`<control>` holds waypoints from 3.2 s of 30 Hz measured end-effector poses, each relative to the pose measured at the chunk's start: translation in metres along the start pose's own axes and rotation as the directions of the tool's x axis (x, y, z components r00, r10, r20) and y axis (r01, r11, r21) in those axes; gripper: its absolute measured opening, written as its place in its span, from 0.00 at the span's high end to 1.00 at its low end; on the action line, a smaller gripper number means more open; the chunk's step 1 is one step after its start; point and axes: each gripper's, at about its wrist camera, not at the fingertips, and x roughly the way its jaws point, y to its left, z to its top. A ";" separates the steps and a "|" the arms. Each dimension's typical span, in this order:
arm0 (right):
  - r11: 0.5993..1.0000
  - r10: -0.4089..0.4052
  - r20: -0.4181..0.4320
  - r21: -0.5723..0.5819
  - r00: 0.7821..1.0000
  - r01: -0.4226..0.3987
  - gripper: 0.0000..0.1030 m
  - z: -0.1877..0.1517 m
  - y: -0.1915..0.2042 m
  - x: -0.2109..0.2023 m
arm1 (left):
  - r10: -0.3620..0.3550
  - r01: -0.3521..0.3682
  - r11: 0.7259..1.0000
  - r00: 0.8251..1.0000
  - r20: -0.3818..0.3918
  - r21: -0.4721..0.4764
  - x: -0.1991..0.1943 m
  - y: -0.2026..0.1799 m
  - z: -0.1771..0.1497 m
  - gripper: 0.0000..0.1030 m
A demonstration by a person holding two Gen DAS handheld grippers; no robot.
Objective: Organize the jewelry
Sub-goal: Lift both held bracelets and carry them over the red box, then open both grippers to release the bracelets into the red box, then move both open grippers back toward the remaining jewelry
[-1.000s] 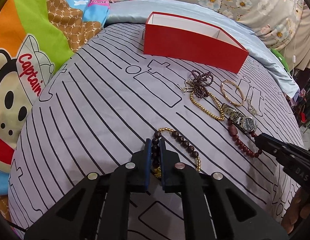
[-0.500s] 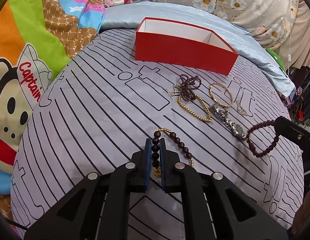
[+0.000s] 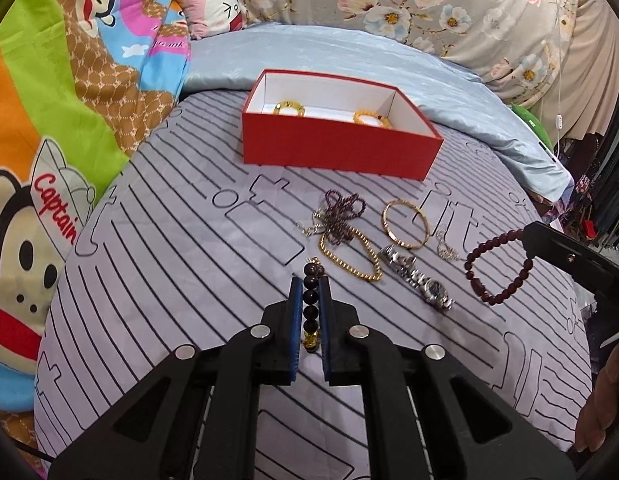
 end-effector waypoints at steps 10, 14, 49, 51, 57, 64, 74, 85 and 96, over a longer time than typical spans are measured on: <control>0.999 -0.019 0.061 -0.046 0.998 0.021 0.92 0.039 0.003 0.003 | -0.014 0.011 0.999 0.996 0.085 0.035 -0.008 -0.013 0.043 0.93; 0.998 -0.016 0.082 -0.066 0.996 0.022 0.92 0.061 0.005 0.009 | -0.019 0.013 0.999 0.993 0.119 0.048 -0.006 -0.016 0.066 0.93; 0.996 -0.050 -0.029 -0.080 0.998 0.047 0.83 0.149 -0.017 0.182 | 0.030 -0.030 0.999 0.999 0.024 0.025 0.144 0.003 0.174 0.77; 0.992 -0.097 0.006 -0.077 0.995 0.097 0.59 0.147 -0.018 0.176 | 0.058 -0.058 0.998 0.998 0.039 0.007 0.144 0.005 0.172 0.54; 0.991 -0.102 0.058 -0.086 0.993 0.107 0.54 0.143 -0.018 0.153 | 0.097 -0.098 0.995 0.993 0.068 0.007 0.134 0.007 0.167 0.48; 0.989 -0.087 0.061 -0.115 0.994 0.094 0.54 0.131 -0.003 0.139 | 0.102 -0.104 0.994 0.993 0.066 0.017 0.127 0.002 0.159 0.48; 0.992 -0.079 0.062 -0.092 0.995 0.084 0.54 0.113 -0.001 0.114 | 0.106 -0.107 0.994 0.992 0.067 0.012 0.109 0.000 0.149 0.48; 0.994 -0.072 0.058 -0.083 0.996 0.077 0.54 0.089 0.003 0.089 | 0.104 -0.105 0.994 0.992 0.065 0.015 0.087 -0.006 0.128 0.48; 0.994 -0.084 0.045 -0.072 0.995 0.087 0.54 0.061 -0.003 0.069 | 0.110 -0.110 0.994 0.993 0.047 -0.011 0.068 0.005 0.097 0.48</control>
